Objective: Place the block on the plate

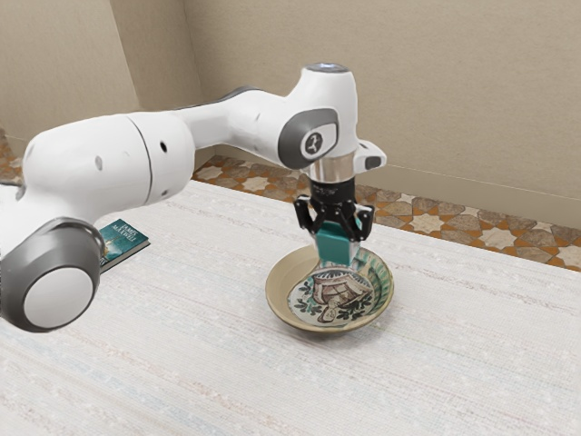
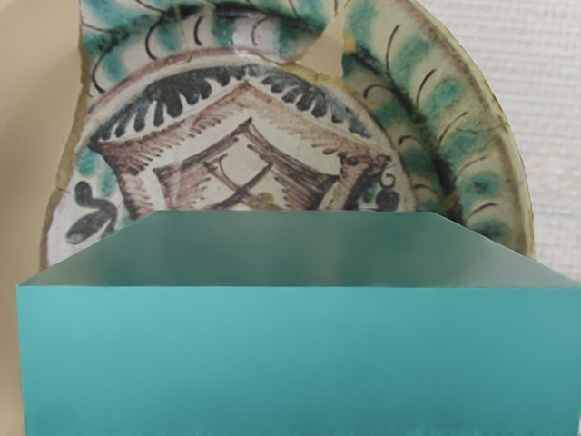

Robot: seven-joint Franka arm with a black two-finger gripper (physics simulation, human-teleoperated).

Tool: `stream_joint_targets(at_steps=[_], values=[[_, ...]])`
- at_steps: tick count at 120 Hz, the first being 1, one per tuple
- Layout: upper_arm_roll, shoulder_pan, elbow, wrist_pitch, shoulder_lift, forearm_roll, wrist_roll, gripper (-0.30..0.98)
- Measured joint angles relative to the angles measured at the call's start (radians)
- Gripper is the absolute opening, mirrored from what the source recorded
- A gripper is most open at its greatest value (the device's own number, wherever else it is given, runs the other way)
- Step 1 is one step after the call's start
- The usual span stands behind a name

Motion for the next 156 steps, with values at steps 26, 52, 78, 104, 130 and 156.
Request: stream_joint_targets(at_steps=[26, 52, 78, 104, 130, 156], values=[[0.007, 0.031, -0.010, -0.018, 0.010, -0.041, -0.014, 0.37], [0.005, 0.055, -0.018, -0.003, 0.046, -0.062, -0.018, 0.38], [-0.004, 0.061, -0.018, 0.018, 0.097, -0.079, -0.019, 0.38], [-0.003, 0.061, -0.013, 0.035, 0.154, -0.118, -0.006, 0.37], [-0.002, 0.058, -0.008, 0.042, 0.166, -0.137, 0.007, 0.49], [0.000, 0.058, -0.005, 0.043, 0.159, -0.144, 0.018, 0.61]])
